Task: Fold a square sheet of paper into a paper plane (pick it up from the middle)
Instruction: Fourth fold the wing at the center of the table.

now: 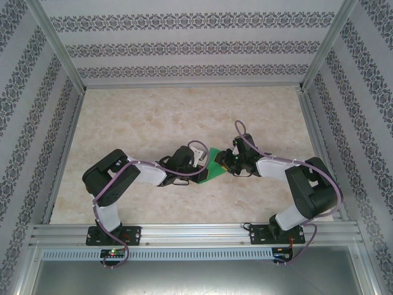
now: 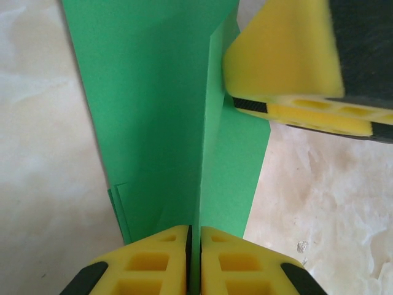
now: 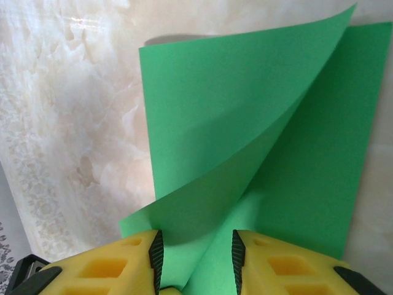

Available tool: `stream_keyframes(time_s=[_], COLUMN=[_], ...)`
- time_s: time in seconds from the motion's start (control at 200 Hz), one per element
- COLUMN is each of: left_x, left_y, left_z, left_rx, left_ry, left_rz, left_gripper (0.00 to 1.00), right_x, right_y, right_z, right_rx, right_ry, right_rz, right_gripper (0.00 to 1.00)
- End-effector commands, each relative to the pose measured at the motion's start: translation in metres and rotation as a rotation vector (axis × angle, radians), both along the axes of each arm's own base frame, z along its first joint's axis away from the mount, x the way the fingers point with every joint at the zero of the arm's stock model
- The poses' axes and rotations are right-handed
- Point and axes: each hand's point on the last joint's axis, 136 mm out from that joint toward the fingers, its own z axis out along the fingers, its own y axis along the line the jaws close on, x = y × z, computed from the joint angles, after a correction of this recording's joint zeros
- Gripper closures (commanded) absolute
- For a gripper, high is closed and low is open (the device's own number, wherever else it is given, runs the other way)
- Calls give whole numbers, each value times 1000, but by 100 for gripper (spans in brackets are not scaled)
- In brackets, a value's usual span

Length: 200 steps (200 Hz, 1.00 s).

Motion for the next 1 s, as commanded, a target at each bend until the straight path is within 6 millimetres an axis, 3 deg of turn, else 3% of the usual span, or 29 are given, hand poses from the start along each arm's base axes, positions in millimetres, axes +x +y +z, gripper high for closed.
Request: stream_keyframes(time_s=[0.0, 0.205, 0.565, 0.994], left_x=[5, 5, 12, 14], left_y=[1, 2, -1, -3], left_z=[8, 11, 16, 14], left_rx=[-46, -69, -109, -131], left_ry=[-3, 8, 68, 104], left_rz=[19, 24, 35, 37], left_gripper=[86, 84, 69, 79], right_x=[1, 1, -1, -3], right_y=[9, 11, 11, 12], right_z=[-1, -6, -11, -19], right_rx=[38, 48, 46, 30], right_ry=[6, 19, 27, 49], right_rz=[10, 8, 18, 34], right_gripper=[63, 58, 47, 43])
